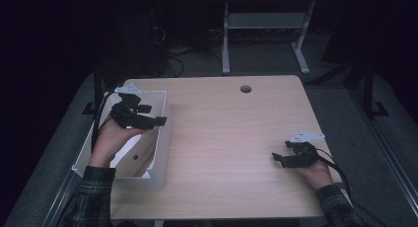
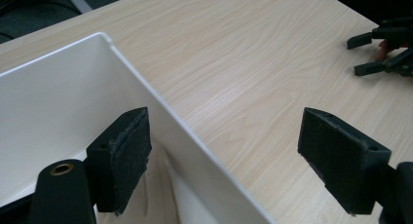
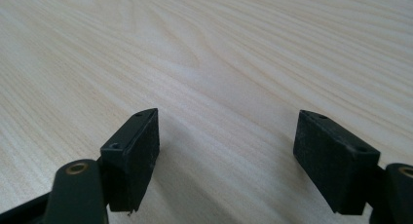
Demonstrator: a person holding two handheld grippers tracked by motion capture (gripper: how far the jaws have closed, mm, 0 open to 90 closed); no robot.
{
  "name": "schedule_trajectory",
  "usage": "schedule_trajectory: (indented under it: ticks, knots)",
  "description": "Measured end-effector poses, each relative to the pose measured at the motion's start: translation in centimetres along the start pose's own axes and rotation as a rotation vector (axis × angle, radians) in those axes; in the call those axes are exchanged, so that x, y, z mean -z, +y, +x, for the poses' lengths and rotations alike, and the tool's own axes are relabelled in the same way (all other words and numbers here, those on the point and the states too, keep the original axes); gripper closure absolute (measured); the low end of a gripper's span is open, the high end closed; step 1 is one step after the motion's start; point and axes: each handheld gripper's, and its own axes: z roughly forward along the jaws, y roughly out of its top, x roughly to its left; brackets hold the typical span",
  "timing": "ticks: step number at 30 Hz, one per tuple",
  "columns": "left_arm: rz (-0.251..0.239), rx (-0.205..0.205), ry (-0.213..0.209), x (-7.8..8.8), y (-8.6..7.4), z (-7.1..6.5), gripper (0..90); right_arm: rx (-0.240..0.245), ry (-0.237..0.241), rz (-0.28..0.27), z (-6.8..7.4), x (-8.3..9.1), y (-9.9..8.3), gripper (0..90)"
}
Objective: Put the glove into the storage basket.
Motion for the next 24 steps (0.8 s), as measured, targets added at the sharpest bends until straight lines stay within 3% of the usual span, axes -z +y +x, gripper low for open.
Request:
schedule_trajectory:
  ticks: [19,24]
  knots:
    - [-0.020,-0.067,-0.075,-3.9,2.4,-5.2,19.1,-0.002,0.005,0.005,0.1,0.0,0.0,23.9]
    - [-0.033,-0.066,-0.099,-5.3,2.5,-6.7,19.2,-0.002,0.006,0.006,0.1,0.0,0.0,23.9]
